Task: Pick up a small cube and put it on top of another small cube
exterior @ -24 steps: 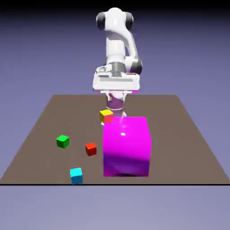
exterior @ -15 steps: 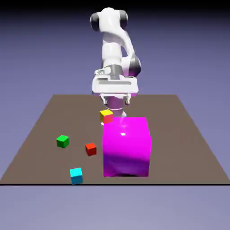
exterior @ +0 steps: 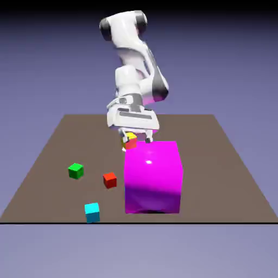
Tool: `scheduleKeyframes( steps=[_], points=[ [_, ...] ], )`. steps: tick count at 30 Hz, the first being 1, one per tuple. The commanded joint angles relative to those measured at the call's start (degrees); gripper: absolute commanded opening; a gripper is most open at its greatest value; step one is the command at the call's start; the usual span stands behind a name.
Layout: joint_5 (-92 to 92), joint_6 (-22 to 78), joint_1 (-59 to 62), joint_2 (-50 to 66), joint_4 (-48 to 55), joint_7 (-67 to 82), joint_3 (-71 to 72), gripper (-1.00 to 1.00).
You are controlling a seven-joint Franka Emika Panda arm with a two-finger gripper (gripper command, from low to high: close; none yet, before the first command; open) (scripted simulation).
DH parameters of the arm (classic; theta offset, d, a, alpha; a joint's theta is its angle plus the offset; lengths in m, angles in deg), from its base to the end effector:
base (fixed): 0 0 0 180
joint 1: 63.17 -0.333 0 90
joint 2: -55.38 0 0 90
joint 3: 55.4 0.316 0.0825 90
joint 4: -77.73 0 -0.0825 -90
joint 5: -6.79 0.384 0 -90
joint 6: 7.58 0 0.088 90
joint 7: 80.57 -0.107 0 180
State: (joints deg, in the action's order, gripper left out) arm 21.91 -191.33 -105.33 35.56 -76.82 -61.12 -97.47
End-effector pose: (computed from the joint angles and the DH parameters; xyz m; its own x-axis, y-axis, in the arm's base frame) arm 0.4461 -0.0259 0.3958 0.7199 -0.0604 0.6915 0.0742 -0.9838 -0.1631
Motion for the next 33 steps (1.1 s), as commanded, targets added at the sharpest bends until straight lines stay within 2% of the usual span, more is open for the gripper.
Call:
scheduleKeyframes(
  steps=[1,13,33],
  points=[
    [0.6,-0.4,-1.7,0.5,0.2,2.5,-1.7,0.0],
    [7.9,-5.1,-21.5,6.5,3.2,32.4,-21.8,0.0],
    [54.5,-11.4,-13.6,-23.9,-14.0,74.1,-50.0,0.0]
  ],
)
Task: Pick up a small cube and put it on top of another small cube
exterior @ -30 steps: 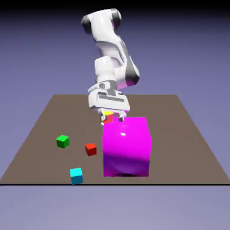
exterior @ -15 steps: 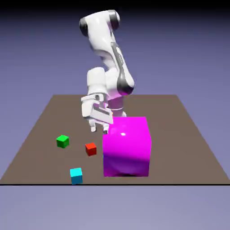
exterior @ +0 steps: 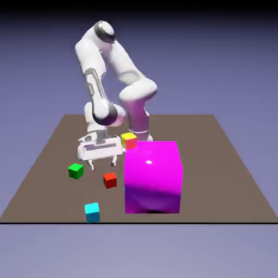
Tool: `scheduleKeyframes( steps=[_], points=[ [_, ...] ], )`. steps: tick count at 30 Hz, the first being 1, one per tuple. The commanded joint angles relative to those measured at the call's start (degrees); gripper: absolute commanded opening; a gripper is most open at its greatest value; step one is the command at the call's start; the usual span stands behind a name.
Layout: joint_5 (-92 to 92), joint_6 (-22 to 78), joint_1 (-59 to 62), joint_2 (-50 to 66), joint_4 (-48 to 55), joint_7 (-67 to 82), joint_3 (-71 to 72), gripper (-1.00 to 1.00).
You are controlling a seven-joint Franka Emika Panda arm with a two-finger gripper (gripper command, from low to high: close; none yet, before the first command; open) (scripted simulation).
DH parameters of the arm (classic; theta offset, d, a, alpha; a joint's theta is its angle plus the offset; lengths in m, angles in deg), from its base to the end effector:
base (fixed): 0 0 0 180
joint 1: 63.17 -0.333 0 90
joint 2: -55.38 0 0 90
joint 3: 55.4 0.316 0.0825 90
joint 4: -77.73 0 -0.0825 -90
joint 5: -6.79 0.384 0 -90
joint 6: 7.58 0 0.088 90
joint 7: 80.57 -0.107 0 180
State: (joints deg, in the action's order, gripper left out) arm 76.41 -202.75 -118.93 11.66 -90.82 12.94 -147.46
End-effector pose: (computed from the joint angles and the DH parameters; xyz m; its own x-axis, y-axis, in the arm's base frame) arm 0.2371 -0.1671 0.1696 0.8416 -0.3878 0.3759 -0.2440 -0.8940 -0.3759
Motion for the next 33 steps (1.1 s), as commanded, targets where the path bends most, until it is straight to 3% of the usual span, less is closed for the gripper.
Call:
scheduleKeyframes(
  steps=[1,12,13,24,33],
  points=[
    [0.0,0.0,0.0,0.0,0.0,0.0,0.0,0.0],
    [-18.9,-18.7,-14.0,-21.6,5.0,-3.9,-19.5,0.0],
    [-18.9,-18.7,-14.0,-21.6,5.0,-3.9,-19.5,-1.0],
    [-0.7,-0.7,-0.5,-0.8,0.2,-0.2,-0.8,-1.0],
    [-11.2,10.7,17.9,8.0,1.1,-11.1,6.9,-1.0]
  ],
)
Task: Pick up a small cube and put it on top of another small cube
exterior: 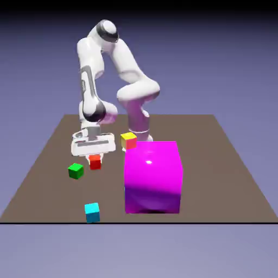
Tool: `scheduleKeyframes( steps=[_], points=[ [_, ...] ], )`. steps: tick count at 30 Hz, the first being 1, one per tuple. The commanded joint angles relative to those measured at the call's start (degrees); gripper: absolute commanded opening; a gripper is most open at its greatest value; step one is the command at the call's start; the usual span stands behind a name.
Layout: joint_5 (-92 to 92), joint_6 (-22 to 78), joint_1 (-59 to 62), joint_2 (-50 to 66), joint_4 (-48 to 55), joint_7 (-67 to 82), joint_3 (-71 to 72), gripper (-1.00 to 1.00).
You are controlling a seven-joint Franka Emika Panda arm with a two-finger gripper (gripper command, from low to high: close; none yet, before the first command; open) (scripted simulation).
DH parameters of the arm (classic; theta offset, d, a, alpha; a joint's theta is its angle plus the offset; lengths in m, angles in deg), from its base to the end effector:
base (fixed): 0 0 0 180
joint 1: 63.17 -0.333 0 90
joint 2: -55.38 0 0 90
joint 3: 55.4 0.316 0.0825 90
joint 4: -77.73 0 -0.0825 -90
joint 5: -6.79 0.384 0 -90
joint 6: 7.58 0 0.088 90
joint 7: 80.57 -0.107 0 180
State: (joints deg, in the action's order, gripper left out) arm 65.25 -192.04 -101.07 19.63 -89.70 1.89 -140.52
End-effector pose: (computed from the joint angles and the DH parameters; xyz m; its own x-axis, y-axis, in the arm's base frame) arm 0.2223 -0.2365 0.1978 0.7349 -0.5068 0.4506 -0.3566 -0.8540 -0.3789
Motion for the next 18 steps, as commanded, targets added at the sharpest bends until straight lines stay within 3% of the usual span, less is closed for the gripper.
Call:
scheduleKeyframes(
  steps=[1,14,18],
  points=[
    [-1.3,1.2,2.1,0.9,0.1,-1.3,0.8,-1.0],
    [-18.1,17.1,28.7,12.8,1.8,-17.9,11.2,-1.0],
    [-23.4,14.3,23.4,10.8,2.1,-21.2,5.0,-1.0]
  ],
)
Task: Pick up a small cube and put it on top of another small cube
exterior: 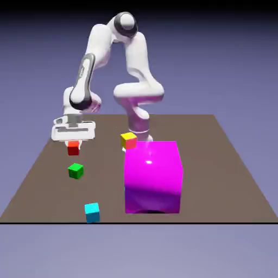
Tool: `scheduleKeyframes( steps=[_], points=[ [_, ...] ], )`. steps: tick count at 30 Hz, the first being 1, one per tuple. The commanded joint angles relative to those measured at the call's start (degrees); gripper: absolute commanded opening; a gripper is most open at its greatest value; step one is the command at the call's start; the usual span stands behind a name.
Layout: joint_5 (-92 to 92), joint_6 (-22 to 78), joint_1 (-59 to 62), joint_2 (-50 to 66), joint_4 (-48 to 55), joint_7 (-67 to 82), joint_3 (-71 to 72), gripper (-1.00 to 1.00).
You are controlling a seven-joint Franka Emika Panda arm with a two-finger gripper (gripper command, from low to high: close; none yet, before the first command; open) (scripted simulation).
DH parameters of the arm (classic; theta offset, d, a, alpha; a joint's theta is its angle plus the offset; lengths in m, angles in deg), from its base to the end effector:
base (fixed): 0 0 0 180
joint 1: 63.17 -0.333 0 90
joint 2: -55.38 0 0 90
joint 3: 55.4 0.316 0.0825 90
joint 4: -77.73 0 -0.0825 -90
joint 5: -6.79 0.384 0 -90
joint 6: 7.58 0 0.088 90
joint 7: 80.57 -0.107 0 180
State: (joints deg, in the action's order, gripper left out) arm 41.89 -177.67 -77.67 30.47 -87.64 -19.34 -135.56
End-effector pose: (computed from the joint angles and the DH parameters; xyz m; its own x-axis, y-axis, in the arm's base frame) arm 0.1601 -0.3154 0.2170 0.6571 -0.6512 0.3797 -0.5368 -0.7579 -0.3707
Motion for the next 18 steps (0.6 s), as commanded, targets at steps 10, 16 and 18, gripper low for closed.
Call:
scheduleKeyframes(
  steps=[10,16,18],
  points=[
    [-17.7,-9.4,-17.8,-6.7,0.8,-11.2,-20.8,-1.0],
    [-27.6,-14.7,-27.7,-10.4,1.3,-17.5,-32.3,-1.0],
    [-27.6,-14.7,-27.7,-10.4,1.3,-17.5,-32.3,1.0]
  ],
)
